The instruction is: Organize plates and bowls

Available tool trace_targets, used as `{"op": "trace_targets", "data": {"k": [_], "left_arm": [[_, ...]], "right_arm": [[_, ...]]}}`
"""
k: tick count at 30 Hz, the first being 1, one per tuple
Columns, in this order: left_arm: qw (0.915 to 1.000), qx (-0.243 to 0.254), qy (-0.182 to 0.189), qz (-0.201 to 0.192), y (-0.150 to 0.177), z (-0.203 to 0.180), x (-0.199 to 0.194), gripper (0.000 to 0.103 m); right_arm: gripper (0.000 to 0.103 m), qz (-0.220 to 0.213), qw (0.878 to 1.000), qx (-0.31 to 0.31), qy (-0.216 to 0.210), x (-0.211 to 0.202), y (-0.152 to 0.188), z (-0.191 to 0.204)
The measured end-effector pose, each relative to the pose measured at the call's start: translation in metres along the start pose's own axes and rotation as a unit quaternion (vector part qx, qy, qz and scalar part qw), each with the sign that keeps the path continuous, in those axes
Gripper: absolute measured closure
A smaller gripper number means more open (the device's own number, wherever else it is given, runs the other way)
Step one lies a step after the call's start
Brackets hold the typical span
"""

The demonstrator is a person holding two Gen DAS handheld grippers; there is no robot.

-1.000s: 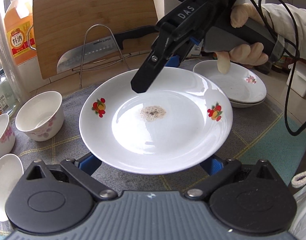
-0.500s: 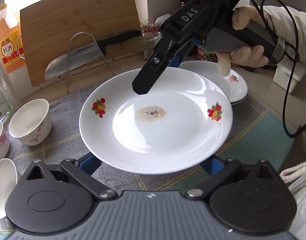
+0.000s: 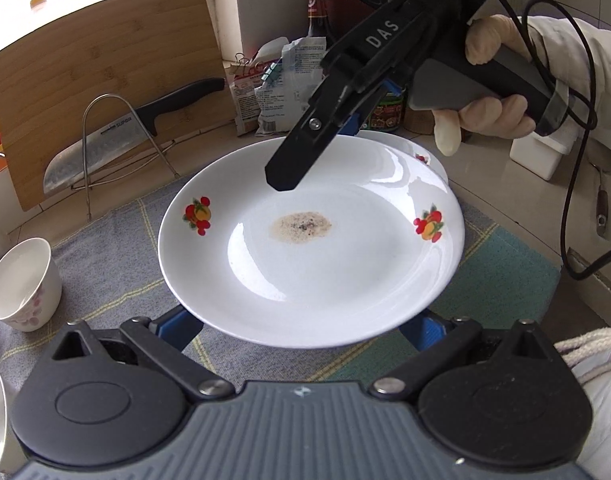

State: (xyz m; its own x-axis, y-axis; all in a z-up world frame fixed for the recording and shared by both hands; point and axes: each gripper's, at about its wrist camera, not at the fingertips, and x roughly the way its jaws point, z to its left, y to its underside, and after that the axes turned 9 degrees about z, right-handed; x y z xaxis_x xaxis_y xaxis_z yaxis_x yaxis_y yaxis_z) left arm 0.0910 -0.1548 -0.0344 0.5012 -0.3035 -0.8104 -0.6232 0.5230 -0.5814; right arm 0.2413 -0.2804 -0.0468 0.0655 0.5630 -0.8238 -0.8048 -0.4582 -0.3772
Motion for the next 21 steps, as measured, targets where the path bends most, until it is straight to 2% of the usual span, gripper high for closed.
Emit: {"op": "trace_targets", "data": {"k": [21], "left_arm": [[0.9966,0.059,0.057,0.005,-0.044,-0.037,0.042,0.001]], "right_arm": [[0.000,-0.037,0.996,0.074,0.033,-0.045,0.054,-0.060]]}}
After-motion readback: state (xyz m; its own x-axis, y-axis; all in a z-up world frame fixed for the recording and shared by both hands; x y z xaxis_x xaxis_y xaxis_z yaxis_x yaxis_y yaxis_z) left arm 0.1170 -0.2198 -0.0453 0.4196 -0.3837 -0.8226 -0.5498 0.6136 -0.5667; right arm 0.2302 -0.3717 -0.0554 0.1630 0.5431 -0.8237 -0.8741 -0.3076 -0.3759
